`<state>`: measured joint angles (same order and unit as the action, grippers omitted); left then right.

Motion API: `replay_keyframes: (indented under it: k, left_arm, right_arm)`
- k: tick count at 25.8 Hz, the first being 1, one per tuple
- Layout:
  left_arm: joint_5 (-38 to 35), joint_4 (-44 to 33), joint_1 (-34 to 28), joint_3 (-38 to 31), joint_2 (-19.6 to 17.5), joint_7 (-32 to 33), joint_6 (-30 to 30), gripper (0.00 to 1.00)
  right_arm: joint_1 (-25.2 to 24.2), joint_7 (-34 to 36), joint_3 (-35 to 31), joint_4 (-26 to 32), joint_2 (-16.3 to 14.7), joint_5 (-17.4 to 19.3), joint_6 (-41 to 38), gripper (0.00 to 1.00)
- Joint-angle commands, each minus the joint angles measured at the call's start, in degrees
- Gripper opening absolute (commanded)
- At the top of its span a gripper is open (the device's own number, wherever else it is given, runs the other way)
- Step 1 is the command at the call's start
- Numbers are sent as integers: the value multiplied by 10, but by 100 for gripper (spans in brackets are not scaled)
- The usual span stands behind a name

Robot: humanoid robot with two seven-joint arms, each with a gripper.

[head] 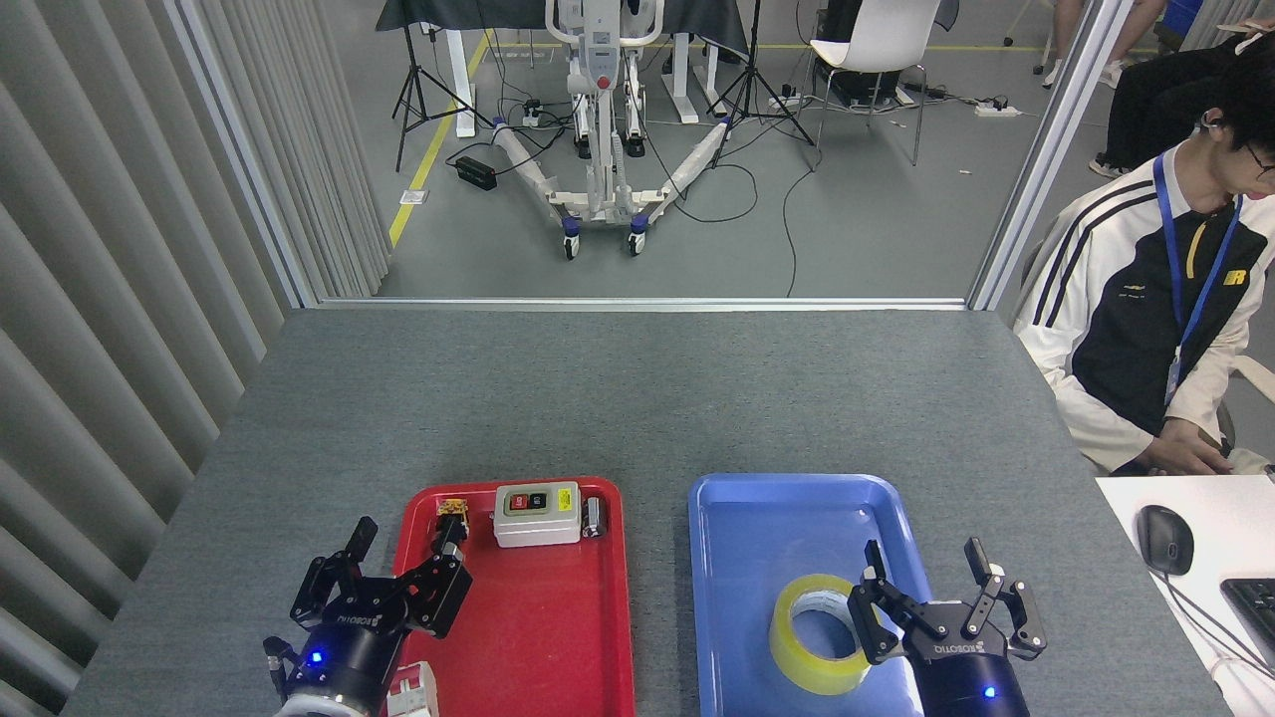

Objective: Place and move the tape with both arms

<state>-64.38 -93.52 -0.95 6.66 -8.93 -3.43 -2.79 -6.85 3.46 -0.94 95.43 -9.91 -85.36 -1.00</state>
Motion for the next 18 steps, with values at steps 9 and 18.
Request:
replay_keyframes:
  k: [9,18]
  left_arm:
    - [-103,-2,-8,-14,16,5,-2,100]
    - [-99,5,-5,-20,21,28,1,100]
  right_arm:
    - [-6,-32,3,-2,10,6,-1,100]
    - [-6,-31,3,-2,10,16,-2,100]
